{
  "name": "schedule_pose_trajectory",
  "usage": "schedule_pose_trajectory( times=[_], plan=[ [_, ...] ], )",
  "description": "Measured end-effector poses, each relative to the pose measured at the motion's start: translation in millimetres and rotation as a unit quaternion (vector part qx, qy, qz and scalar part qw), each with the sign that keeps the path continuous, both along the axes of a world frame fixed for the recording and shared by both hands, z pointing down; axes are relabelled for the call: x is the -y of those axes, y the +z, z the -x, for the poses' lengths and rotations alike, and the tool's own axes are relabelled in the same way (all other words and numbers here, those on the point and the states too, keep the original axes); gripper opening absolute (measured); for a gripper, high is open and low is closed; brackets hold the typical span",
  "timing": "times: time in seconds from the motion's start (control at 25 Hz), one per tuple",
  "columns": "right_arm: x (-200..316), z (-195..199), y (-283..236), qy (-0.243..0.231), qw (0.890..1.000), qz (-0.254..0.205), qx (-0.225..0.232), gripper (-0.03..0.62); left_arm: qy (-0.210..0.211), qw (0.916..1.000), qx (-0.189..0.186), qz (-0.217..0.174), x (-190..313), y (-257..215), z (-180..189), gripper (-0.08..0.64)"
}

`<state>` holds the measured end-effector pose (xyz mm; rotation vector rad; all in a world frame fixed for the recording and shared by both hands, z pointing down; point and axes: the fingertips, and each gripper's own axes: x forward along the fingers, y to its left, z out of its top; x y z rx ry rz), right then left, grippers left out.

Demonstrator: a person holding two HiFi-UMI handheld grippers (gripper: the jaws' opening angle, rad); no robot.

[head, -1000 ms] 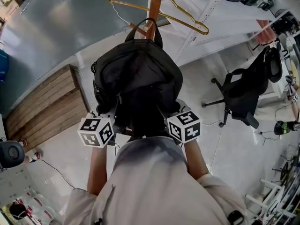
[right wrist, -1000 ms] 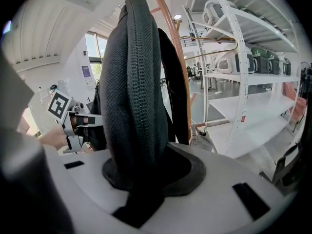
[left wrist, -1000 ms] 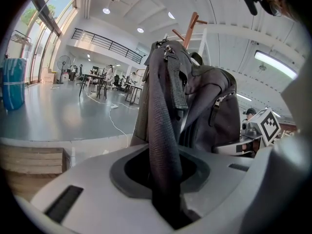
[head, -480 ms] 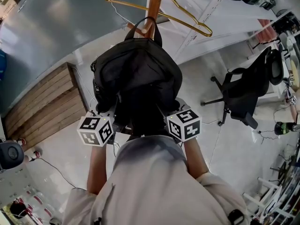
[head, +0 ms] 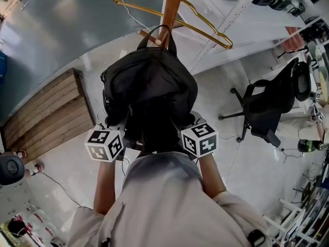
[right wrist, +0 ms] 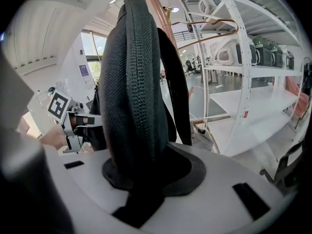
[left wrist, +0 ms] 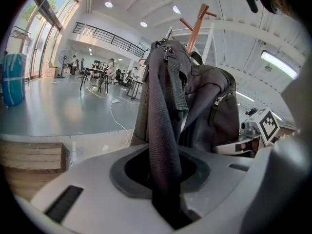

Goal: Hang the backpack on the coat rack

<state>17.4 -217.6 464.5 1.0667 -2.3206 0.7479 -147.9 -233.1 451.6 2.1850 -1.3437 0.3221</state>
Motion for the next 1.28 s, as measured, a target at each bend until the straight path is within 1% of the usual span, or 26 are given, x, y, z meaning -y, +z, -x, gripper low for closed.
schedule_pose_trajectory(
  times=[1.28],
  plan=[
    [23, 0, 16, -0.006, 1.0, 0.029, 0.001, 0.107, -0.003, 0.9997, 0.002, 0.024, 23, 17, 0, 0.084]
  ],
)
